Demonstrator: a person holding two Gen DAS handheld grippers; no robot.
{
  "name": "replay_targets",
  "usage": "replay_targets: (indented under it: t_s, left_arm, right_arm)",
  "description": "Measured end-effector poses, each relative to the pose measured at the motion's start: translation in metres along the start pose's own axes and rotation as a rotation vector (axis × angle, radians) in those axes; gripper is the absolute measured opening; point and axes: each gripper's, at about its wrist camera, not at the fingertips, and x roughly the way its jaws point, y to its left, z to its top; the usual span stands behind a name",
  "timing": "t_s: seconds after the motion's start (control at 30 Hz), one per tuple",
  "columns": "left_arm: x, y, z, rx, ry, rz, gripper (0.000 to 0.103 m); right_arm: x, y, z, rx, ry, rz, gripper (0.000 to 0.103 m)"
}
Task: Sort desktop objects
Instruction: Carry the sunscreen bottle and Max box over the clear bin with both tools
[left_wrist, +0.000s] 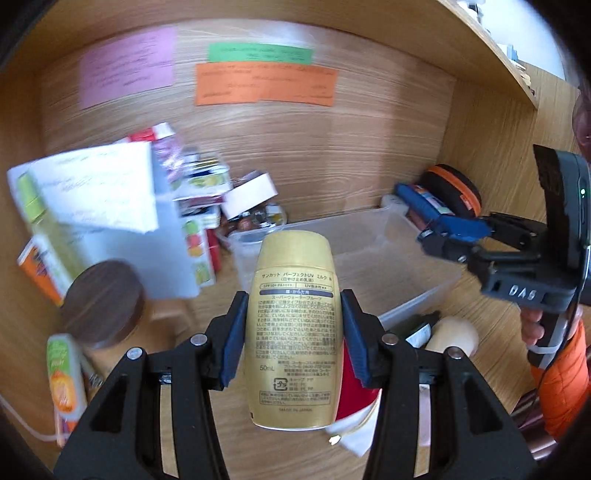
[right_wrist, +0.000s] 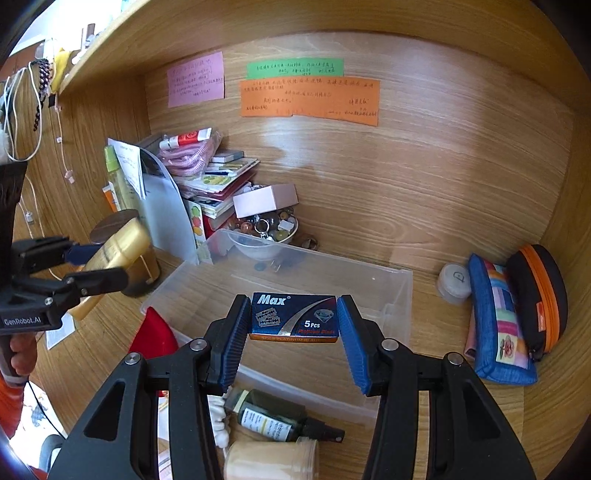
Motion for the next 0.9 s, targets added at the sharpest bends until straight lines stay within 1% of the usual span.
replay_targets:
  t_s: [0.23, 0.5, 0.7, 0.87, 0.9]
  left_arm:
    - [0.045, -0.01, 0.023, 0.036, 0.074, -0.043, 0.048]
    - [0.101, -0.013, 0.03, 0.063, 0.181, -0.066, 0.048]
    - [0.13, -0.011, 0.029, 0.079, 0.249, -0.065, 0.048]
    - [0.147, -0.007, 0.028, 0.089, 0.304, -0.061, 0.048]
    - [0.149, -0.007, 0.028, 0.099, 0.311, -0.048, 0.048]
  right_arm:
    - [0.025, -0.006, 0.007, -0.031, 0.056, -0.012, 0.045]
    - [0.067, -0.011, 0.008, -0.076, 0.147, -0.019, 0.045]
    - [0.097, -0.019, 0.006, -0.091, 0.219, -0.012, 0.045]
    - [0.118, -0.026, 0.006, -0.111, 0.305, 0.0, 0.045]
    - [0.122, -0.026, 0.006, -0.121, 0.322, 0.0, 0.045]
